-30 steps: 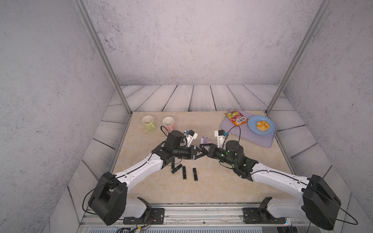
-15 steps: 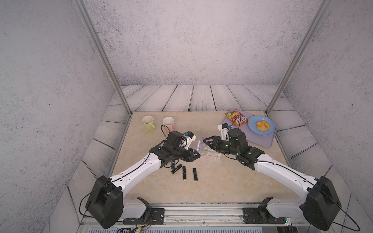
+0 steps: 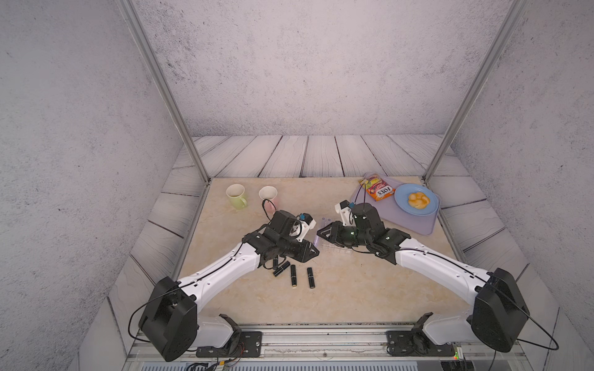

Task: Arrange the lipsticks in the organizer
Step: Pick up the lipstick at the center of the board.

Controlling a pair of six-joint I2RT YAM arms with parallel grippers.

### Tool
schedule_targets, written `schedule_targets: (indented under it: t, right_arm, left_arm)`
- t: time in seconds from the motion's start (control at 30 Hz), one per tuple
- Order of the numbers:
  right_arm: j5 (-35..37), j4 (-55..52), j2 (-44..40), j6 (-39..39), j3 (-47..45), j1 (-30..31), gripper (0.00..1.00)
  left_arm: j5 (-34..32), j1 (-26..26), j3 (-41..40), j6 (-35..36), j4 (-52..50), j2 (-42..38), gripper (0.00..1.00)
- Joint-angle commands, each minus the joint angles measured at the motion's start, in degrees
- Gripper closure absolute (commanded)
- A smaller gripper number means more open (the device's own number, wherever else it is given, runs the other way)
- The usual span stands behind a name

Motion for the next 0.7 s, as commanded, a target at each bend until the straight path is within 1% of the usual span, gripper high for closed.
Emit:
schedule_targets:
  t: [0.0, 0.1, 0.23, 0.3, 0.37, 0.43, 0.47, 0.67]
  right_arm:
    - [-0.57, -0.51, 0.96, 0.26, 0.99, 0.32, 0.70]
    - [-0.99, -0.06, 1.35, 0.98, 0.77, 0.33, 0.71]
    - [0.19, -0.23, 0.82, 1.71, 0.15, 0.29, 0.82]
    - [0.28, -0.15, 0.56, 1.92, 0.18, 0.24, 0.85]
    - [0.35, -0.26, 0.28, 2.14, 0.61, 0.24, 0.81]
    - [0.22, -0.59, 0.29, 2.75, 1.02, 0.24, 0.72]
    - [0.08, -0.74, 0.26, 3.18, 1.18, 0.18, 0.70]
    - [1.05, -1.72, -0.27, 6.26, 1.02, -0.65, 0.68]
  left_arm:
    - [0.54, -1.32, 2.20, 2.49, -0.86, 0.67, 1.00]
    - [0.00, -1.47, 2.61, 2.70, -1.24, 0.66, 1.00]
    - [-1.72, -1.47, 3.02, 2.88, -1.99, 0.62, 1.00]
    - [-2.99, -1.47, 3.18, 2.96, -2.51, 0.61, 1.00]
    - [-4.02, -1.45, 3.29, 2.94, -2.64, 0.57, 1.00]
    - [-4.92, -1.43, 3.45, 2.89, -2.68, 0.53, 1.00]
    - [-5.65, -1.39, 3.59, 2.88, -2.68, 0.53, 1.00]
    - [-9.92, -1.29, 4.13, 2.63, -3.11, 0.19, 1.00]
